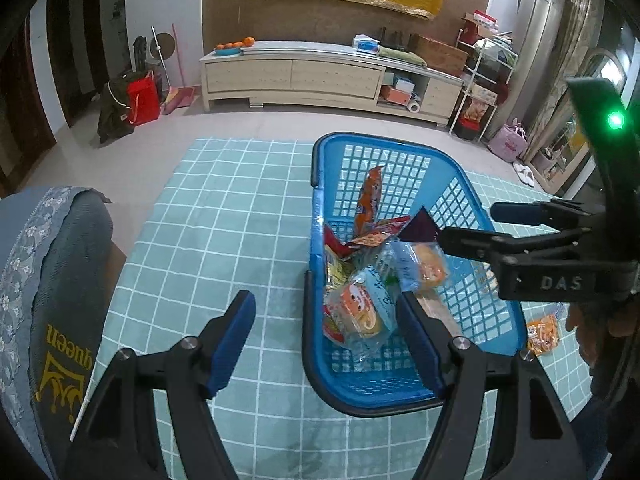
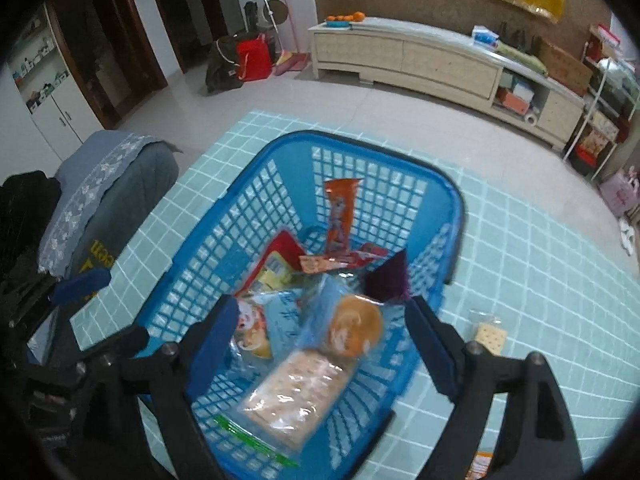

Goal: Organize snacks
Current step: 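Move both grippers back toward the orange bag and purple gum pack, then grasp the orange snack bag with left while right grasps the purple Doublemint pack, then carry the orange bag and gum pack over the basket with both grippers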

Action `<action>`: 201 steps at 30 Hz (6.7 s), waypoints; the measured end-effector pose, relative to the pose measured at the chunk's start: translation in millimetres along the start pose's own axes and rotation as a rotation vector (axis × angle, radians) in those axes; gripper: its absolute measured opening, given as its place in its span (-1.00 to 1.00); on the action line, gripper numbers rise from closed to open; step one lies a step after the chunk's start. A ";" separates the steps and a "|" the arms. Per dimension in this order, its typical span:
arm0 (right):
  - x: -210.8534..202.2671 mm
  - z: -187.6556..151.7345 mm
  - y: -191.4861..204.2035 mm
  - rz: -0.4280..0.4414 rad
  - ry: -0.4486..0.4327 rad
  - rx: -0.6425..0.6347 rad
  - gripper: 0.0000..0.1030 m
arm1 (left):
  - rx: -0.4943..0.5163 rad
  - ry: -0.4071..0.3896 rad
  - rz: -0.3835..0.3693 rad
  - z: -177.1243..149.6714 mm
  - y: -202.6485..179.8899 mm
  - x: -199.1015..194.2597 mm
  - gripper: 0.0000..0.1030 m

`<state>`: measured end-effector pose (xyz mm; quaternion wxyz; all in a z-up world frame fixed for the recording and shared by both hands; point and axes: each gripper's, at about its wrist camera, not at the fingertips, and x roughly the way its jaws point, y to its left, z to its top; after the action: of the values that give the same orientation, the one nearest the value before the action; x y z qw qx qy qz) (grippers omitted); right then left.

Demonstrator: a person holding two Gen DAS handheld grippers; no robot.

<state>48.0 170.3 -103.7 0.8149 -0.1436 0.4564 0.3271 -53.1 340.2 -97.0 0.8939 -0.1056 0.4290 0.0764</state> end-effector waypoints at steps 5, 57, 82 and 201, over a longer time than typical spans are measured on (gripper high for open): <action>-21.1 -11.2 -10.5 -0.008 -0.019 0.018 0.78 | 0.009 -0.017 -0.030 0.0 -12.3 -10.1 0.38; -86.8 -226.8 -207.4 -0.253 0.009 0.380 0.86 | 0.647 0.170 -0.452 -79.5 -281.4 89.8 0.59; -60.7 -251.3 -263.9 -0.241 0.030 0.517 0.86 | 0.918 0.279 -0.592 -84.4 -338.3 169.0 0.52; -5.9 -18.4 -0.6 -0.056 -0.038 -0.217 0.63 | 0.183 -0.007 -0.077 8.9 -27.3 4.1 -0.40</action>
<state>34.2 157.7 -108.7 0.8118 -0.2374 0.3987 0.3545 -37.7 316.3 -91.4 0.9037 -0.0396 0.4264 0.0029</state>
